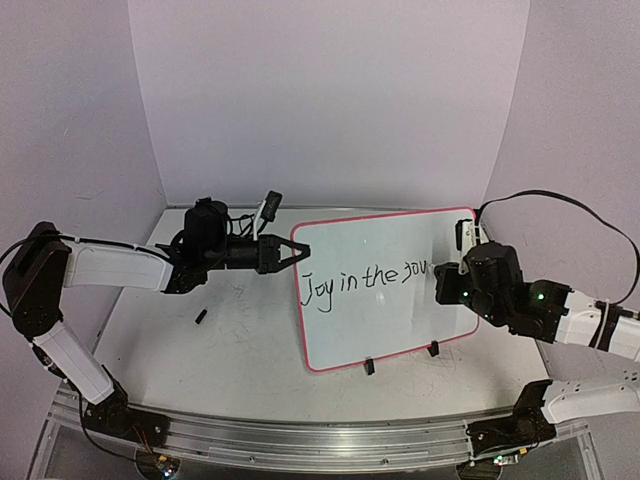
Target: Write a sentence on the whiteboard
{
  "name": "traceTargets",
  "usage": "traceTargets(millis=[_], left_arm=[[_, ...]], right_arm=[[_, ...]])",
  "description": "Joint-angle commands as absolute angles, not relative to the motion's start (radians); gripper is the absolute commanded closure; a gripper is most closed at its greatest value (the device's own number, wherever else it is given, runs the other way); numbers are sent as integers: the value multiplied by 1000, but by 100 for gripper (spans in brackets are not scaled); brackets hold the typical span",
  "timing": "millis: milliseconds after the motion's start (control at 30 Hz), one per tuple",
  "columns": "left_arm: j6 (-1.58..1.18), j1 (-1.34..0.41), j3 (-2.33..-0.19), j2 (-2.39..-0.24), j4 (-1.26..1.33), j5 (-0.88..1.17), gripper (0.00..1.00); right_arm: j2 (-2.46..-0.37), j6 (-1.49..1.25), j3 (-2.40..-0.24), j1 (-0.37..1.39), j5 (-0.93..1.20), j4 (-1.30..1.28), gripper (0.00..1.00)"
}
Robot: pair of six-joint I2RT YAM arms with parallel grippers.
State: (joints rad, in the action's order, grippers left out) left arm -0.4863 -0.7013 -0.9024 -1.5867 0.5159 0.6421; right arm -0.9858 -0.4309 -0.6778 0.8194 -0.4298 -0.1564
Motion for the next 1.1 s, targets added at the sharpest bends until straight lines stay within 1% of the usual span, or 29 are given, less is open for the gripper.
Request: traceTargets(millis=[0,200,467,633,733,867,933,1067], left_arm=[[-419,-687,-903,-1591,449,543,100],[-417,-687,-904,-1590,449,542,100],[-420,-687,-900,-1589,449,541,100],[-420,-687,-898,-1585,448,537,100],[-418,-687,-896,-1585,447,532,100],[-419,-687,-911,-1594,442,531,100],[-421,-687,-913,-1595,437,530,98],[-433,-688,-912,-1600,432,531,89]], right_arm=[[-956,-461,-648,814,-406,-158,100],[-939,-476,-607,814,-381,-176,100],[-918,-469,-621,814,-428,-220,100],[-789,-420,-666,815,-370,-246,100],[-715,-381,-646,815,-387,-249,100],[-728,-390,-665,814,-416,-281,100],[-737,-393,-674,813,-411,-287,100],[-751,-388,-677,814,-410,-288,100]])
